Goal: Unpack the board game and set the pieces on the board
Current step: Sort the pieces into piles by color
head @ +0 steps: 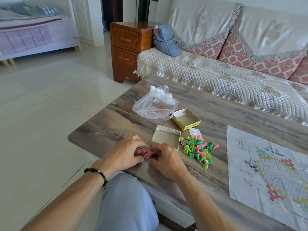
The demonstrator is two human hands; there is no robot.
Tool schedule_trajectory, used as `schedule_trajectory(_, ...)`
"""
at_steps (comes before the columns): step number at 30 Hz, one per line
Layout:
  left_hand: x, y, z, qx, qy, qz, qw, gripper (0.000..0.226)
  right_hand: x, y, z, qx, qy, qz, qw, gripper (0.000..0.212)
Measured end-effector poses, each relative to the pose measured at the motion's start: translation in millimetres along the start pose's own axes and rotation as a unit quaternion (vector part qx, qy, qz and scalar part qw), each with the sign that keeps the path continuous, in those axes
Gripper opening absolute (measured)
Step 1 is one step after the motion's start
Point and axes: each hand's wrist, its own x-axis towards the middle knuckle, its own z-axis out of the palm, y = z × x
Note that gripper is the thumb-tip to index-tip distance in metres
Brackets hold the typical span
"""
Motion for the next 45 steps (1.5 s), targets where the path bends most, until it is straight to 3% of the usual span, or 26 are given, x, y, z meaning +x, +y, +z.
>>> schedule_trajectory(3,3.6,11.8,-1.8,0.008,0.032,0.008,0.999,0.042,-11.1,5.4,-14.2,-0.011,0.005,0.016,1.000,0.036)
schedule_trajectory(12,51.7,93.1,36.1,-0.003,0.076,0.108,0.991,0.033,-44.0,86.3,-85.9,-0.064,0.132,0.159,0.976,0.016)
schedule_trajectory(19,99.1,109.0,61.9,0.076,0.058,0.136,0.986,0.052,-27.8,119.1,-91.5,-0.128,0.043,0.113,0.984,0.028)
schedule_trajectory(23,116.5,115.4,61.9,0.060,0.043,0.133,0.988,0.054,-14.0,120.5,-93.0,-0.154,0.001,0.093,0.984,0.030)
schedule_trajectory(31,137.9,114.8,57.5,0.042,-0.007,0.109,0.993,0.045,-9.5,128.7,-90.9,-0.161,0.003,0.091,0.983,0.016)
schedule_trajectory(37,130.2,99.1,54.4,0.075,-0.025,0.105,0.991,0.041,-13.6,127.3,-89.7,-0.184,0.009,0.091,0.979,0.018)
schedule_trajectory(45,128.5,99.3,60.3,0.090,0.012,0.118,0.989,0.035,-9.3,124.3,-82.8,-0.219,0.000,0.081,0.972,0.016)
